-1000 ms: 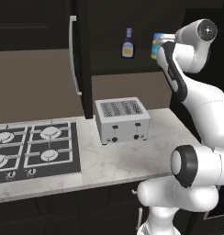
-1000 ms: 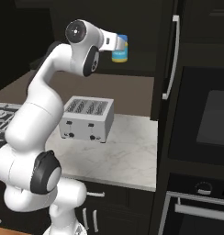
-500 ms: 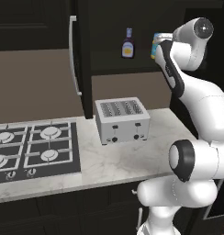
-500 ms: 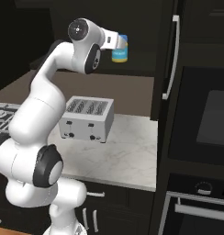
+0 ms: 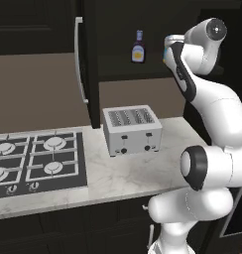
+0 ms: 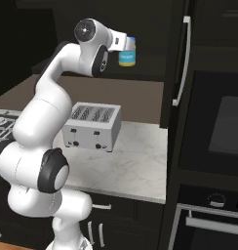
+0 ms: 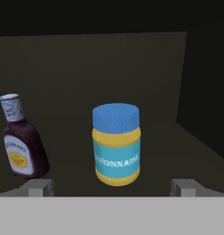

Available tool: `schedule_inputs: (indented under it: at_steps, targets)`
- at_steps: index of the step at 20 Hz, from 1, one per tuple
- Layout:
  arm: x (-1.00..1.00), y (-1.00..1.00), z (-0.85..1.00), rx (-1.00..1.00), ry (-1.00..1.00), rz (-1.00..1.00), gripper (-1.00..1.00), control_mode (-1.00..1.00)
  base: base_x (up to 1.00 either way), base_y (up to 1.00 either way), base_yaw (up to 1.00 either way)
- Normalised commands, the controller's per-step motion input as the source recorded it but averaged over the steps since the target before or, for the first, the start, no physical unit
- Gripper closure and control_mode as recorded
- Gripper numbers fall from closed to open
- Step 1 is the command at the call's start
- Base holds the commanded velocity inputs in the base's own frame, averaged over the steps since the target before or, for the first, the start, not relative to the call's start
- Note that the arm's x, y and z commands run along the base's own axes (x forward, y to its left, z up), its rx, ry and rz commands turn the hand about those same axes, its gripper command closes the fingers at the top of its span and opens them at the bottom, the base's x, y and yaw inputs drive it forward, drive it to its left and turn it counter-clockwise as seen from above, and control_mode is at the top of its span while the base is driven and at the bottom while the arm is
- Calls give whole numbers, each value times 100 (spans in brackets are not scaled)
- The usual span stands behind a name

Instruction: Take 2 condiments from the cabinet and move them on the counter near the stove.Make sure the condiments are lined up with each other, next to each other.

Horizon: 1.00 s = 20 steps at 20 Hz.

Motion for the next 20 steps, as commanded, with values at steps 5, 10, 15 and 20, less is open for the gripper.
schedule_inputs:
  at_steps: [5, 10, 15, 20]
  targets:
    - [18, 0, 0, 0, 0, 0, -100, -100, 0, 0, 0]
    - [14, 0, 0, 0, 0, 0, -100, -100, 0, 0, 0]
    - [13, 0, 0, 0, 1, 0, -100, -100, 0, 0, 0]
    - [1, 0, 0, 0, 0, 0, -100, -100, 0, 0, 0]
